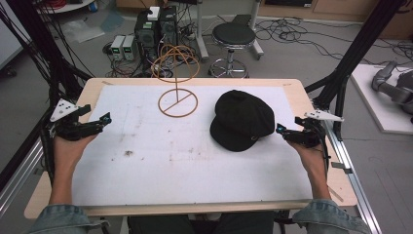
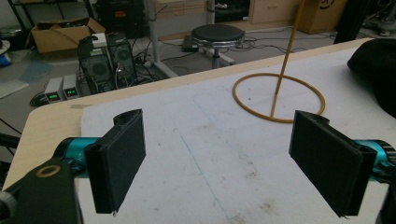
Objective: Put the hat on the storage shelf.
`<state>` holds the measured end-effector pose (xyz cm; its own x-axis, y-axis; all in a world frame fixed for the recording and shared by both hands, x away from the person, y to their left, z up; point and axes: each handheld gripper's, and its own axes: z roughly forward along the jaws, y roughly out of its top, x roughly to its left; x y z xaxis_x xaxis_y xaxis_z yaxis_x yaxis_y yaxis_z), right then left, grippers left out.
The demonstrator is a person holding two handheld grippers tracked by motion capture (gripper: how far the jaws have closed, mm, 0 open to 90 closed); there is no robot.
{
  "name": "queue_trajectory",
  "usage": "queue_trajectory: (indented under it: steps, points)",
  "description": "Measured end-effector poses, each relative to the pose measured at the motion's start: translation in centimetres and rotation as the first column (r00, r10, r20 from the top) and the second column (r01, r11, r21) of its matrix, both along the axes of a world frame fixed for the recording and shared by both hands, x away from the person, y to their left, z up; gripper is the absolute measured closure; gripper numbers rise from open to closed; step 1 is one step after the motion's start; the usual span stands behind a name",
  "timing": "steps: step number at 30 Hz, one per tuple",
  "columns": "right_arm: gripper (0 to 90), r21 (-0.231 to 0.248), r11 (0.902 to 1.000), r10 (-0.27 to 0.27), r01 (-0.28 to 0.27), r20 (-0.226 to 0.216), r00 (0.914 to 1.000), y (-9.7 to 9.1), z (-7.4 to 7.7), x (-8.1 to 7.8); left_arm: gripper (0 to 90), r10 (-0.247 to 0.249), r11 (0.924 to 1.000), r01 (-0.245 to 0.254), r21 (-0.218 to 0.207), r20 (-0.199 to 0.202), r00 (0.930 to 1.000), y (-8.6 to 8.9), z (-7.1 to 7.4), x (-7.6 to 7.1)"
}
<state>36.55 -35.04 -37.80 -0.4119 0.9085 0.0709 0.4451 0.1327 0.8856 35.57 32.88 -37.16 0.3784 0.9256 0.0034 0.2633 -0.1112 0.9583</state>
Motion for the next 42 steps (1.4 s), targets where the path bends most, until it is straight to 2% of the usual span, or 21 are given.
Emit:
queue_trajectory:
  steps: [10,14,24,31,42]
  points:
    - [16.4,0.021,0.9998,-0.001,0.001,0.005,1.0000,0.4,0.1,0.1,18.8,-0.006,1.0000,0.006,-0.004,-0.001,1.0000,-0.1,0.1,0.0]
    - [16.4,0.028,0.9996,0.005,-0.005,0.006,1.0000,0.8,0.2,0.6,18.8,-0.009,1.0000,0.009,-0.002,0.001,1.0000,-0.1,0.1,0.0]
    - [16.4,0.037,0.9991,0.020,-0.021,0.032,0.9993,3.2,1.4,3.7,18.8,-0.011,0.9999,0.011,0.000,-0.002,0.9999,-0.2,0.1,0.0]
    - [16.9,0.039,0.9990,0.022,-0.023,0.030,0.9993,4.5,1.2,5.3,18.8,-0.012,0.9999,0.012,0.002,-0.005,0.9999,-0.1,0.0,0.0]
    - [17.2,0.044,0.9990,0.011,-0.012,0.024,0.9996,5.3,0.9,7.0,18.9,-0.010,0.9999,0.010,0.003,-0.007,0.9999,-0.2,-0.1,0.1]
